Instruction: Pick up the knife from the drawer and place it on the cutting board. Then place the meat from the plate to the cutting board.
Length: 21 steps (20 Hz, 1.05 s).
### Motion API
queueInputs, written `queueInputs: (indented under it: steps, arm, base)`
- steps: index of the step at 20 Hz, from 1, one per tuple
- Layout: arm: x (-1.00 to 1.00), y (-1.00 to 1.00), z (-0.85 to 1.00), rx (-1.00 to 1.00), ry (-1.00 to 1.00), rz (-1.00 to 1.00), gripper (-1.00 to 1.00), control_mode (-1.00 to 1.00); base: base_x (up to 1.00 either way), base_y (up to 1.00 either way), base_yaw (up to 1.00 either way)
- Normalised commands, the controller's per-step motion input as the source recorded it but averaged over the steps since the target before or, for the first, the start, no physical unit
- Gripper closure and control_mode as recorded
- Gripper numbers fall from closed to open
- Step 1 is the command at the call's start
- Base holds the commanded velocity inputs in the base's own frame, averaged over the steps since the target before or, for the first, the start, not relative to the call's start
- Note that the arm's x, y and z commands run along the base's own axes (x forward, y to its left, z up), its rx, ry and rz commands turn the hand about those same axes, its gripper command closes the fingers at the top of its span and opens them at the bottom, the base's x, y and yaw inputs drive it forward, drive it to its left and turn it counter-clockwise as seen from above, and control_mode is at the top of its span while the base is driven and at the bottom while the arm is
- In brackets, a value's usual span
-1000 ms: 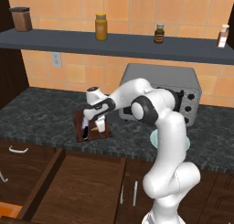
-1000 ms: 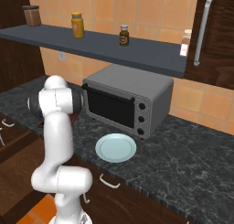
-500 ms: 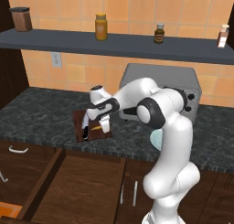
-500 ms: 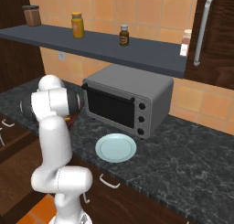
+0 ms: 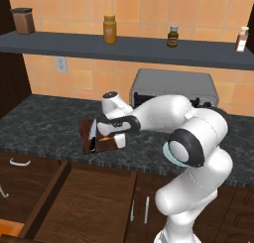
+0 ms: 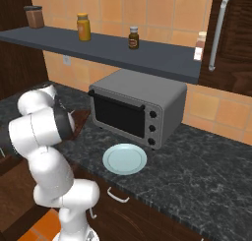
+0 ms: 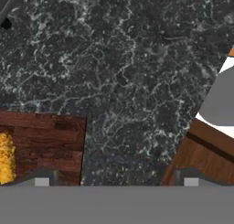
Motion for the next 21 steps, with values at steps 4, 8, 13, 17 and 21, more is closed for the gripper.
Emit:
queueInputs:
  steps: [4,8,13,17,21]
  arm:
    - [-0.85,0.0,0.74,0.0,-0.04,0.0,-1.0,-1.0]
    - [-0.93,-0.04,0.5,0.0,-0.01,0.0,-1.0,-1.0]
    - [-0.6,-0.3,0.21,-0.11,-0.01,0.0,-1.0,-1.0]
    - [-0.6,-0.49,0.99,-0.24,-0.01,0.0,-1.0,-1.0]
    - [-0.62,-0.52,1.0,-0.25,-0.03,0.0,-1.0,-1.0]
  base:
    - [0.0,0.0,0.0]
    - [0.0,0.0,0.0]
    - [0.0,0.0,0.0]
    - [0.0,0.0,0.0]
    - [0.0,0.0,0.0]
